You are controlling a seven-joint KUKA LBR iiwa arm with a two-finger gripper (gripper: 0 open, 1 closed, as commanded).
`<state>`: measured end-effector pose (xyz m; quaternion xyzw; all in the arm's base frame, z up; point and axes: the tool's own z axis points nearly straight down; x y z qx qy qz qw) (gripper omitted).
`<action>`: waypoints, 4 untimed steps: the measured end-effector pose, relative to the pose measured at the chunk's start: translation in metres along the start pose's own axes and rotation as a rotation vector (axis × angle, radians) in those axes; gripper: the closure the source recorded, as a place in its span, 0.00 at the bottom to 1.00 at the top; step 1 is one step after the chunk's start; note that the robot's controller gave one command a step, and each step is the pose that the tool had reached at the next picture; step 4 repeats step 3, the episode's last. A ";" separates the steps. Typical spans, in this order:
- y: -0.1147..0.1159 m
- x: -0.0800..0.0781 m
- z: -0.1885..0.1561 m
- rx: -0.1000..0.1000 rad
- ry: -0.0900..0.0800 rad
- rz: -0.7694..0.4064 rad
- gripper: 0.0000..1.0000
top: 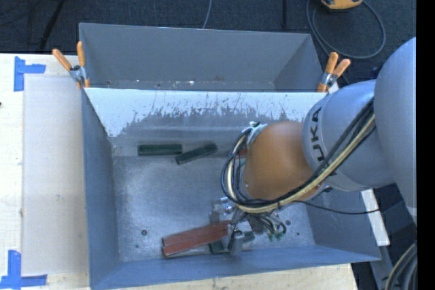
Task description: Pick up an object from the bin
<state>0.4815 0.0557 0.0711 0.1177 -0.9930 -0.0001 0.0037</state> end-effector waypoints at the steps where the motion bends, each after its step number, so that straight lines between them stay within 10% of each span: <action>1: -0.006 -0.009 -0.117 0.001 -0.007 -0.028 1.00; 4: -0.018 0.004 -0.157 0.000 -0.003 -0.014 1.00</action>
Offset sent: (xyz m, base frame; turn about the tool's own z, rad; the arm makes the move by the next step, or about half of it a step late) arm 0.0000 0.0000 0.0000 0.0000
